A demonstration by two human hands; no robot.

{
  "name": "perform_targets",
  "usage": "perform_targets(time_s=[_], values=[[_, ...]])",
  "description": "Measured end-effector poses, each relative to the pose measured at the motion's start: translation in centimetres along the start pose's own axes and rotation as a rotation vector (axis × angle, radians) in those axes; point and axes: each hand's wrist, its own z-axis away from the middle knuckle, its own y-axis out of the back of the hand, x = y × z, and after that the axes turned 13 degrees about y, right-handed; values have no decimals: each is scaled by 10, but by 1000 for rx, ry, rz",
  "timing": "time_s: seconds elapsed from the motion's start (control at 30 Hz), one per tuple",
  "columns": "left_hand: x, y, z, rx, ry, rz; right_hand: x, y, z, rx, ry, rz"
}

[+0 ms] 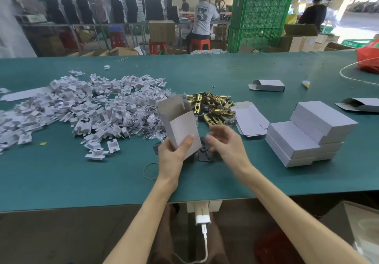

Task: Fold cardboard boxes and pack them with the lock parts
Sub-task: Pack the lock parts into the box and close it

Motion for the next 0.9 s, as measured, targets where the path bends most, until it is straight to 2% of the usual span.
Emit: perform_targets(time_s=[0.07, 0.2, 0.33, 0.5, 0.7, 0.9], values=[[0, 0, 0, -16, 8, 1, 1, 2, -25, -29, 49, 239], [0, 0, 0, -24, 28, 8, 15, -2, -67, -203, 114, 877], [0, 0, -1, -19, 36, 27, 32, -4, -82, -302, 127, 1169], [0, -1, -3, -28, 43, 14, 39, -14, -86, -328, 167, 1348], [-1, -2, -3, -26, 41, 11, 36, -26, -82, -333, -3, 1237], [-1, 0, -1, -44, 31, 5, 24, -39, -73, -310, 83, 1309]])
